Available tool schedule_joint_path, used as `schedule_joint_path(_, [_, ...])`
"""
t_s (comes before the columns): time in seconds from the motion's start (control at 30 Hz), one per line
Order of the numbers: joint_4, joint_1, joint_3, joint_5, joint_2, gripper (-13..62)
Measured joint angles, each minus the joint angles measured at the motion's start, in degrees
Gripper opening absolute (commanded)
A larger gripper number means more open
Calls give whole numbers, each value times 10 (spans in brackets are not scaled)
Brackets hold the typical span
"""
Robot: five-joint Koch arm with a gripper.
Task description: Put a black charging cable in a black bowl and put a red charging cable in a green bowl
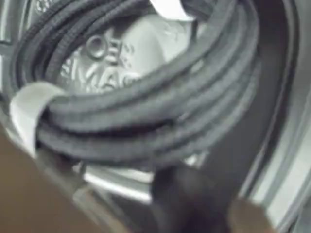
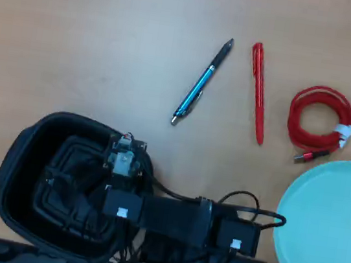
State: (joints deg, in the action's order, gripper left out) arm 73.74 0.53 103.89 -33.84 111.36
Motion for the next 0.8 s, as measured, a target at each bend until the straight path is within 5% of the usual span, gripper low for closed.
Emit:
schedule_joint_path(0.57, [-1, -1, -52, -523, 0, 541])
schedule_joint_path(0.8, [-1, 26, -103, -522, 0, 541])
